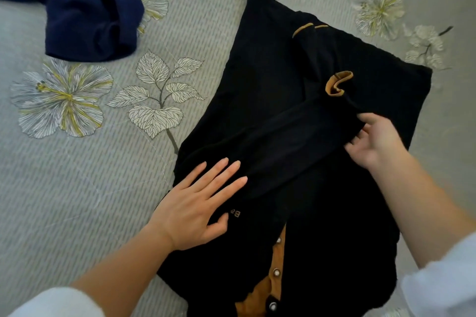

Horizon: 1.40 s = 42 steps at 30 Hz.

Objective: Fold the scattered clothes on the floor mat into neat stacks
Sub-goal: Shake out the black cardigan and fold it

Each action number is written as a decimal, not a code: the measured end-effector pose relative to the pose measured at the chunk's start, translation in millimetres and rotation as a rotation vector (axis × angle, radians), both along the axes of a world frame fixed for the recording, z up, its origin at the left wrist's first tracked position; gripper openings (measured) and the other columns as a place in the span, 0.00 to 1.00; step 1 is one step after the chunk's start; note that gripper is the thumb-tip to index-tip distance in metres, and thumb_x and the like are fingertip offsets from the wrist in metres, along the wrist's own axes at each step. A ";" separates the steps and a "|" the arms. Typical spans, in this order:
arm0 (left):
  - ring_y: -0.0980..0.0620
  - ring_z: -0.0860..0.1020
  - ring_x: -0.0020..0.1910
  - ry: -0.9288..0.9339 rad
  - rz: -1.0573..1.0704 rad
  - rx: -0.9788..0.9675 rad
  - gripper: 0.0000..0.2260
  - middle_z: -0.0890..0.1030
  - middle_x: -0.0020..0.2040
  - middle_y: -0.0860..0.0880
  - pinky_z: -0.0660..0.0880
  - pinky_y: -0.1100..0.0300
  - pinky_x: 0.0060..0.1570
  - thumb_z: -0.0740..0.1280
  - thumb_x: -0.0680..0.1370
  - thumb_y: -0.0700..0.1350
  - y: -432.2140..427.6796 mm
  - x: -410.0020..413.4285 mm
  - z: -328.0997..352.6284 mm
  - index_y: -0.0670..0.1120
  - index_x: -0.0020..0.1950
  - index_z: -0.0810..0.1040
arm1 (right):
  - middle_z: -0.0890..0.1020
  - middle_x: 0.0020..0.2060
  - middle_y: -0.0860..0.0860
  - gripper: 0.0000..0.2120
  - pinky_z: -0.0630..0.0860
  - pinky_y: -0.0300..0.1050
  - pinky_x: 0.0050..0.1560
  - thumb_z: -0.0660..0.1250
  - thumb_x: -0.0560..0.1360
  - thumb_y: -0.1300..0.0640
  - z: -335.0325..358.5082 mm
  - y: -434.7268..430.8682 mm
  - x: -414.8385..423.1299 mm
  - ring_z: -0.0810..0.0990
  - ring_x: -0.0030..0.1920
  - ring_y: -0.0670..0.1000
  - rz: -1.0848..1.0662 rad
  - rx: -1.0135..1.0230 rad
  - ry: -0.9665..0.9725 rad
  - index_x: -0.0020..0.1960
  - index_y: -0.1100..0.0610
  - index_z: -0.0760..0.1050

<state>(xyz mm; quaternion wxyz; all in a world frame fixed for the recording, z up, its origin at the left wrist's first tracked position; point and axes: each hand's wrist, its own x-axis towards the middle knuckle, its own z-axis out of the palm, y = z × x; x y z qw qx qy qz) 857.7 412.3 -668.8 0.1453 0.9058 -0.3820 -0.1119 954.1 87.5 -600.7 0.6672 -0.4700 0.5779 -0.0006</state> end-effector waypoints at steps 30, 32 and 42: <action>0.48 0.51 0.77 -0.053 -0.041 0.131 0.28 0.55 0.78 0.47 0.52 0.49 0.74 0.54 0.76 0.57 -2.3 0.6 1.8 0.54 0.77 0.58 | 0.61 0.75 0.52 0.27 0.55 0.51 0.72 0.62 0.78 0.51 -22.2 1.7 -130.9 0.55 0.76 0.52 1.178 -1.300 0.070 0.75 0.54 0.60; 0.48 0.50 0.77 -0.061 -0.049 0.149 0.28 0.54 0.78 0.47 0.51 0.49 0.74 0.53 0.77 0.57 -2.5 -0.3 3.3 0.54 0.77 0.57 | 0.58 0.76 0.52 0.27 0.53 0.52 0.73 0.60 0.79 0.49 -21.8 19.1 -186.6 0.51 0.77 0.51 1.428 -1.315 0.078 0.76 0.52 0.59; 0.46 0.47 0.78 0.073 -0.378 0.172 0.32 0.51 0.79 0.46 0.45 0.50 0.73 0.57 0.76 0.59 60.9 -68.7 25.4 0.53 0.78 0.54 | 0.63 0.74 0.55 0.31 0.55 0.55 0.70 0.54 0.72 0.52 -1.6 32.4 -366.7 0.59 0.75 0.55 1.733 -1.308 0.213 0.75 0.56 0.62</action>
